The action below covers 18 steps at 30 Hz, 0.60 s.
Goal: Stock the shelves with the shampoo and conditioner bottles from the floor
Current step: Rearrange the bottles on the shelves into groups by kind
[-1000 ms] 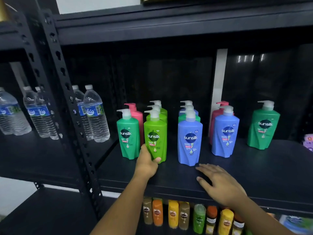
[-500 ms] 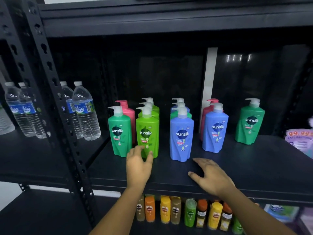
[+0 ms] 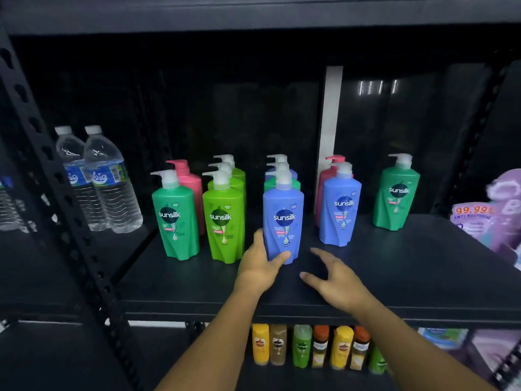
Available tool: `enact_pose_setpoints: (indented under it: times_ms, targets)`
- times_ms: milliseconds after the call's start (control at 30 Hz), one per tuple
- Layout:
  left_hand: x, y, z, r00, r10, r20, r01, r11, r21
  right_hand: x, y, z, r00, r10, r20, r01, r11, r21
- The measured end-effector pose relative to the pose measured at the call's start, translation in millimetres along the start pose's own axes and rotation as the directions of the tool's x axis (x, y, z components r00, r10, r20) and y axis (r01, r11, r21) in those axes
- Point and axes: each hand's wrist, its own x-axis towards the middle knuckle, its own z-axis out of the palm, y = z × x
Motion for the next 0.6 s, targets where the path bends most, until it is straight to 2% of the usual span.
enact_pose_setpoints:
  times_ms: [300, 367, 467, 533, 600]
  targets:
    - [6.3, -8.9, 6.7, 1.0, -0.001, -0.023, 0.003, 0.996, 0.086, 41.1, -12.3, 4.7, 0.997, 0.008, -0.083, 0.027, 0.908, 0.418]
    - [6.4, -8.8, 6.5, 1.0, -0.009, -0.024, 0.011, 0.997, 0.08, 57.2, -23.4, 4.7, 0.997, 0.019, -0.081, 0.028, 0.837, 0.546]
    - [7.2, -10.4, 4.9, 1.0, -0.009, -0.015, 0.009, 1.0, 0.028, 84.1, -34.9, 4.5, 0.998, 0.051, -0.032, -0.011, 0.678, 0.735]
    - [7.1, -9.5, 2.4, 1.0, -0.006, -0.007, 0.006, 1.0, -0.015, 101.3, -38.6, 4.0, 0.999, 0.031, 0.037, -0.048, 0.598, 0.8]
    - [6.5, -10.1, 1.8, 1.0, -0.001, 0.0, 0.001, 0.998, -0.063, 110.3, -45.9, 1.6, 0.996, 0.009, 0.09, -0.079, 0.576, 0.814]
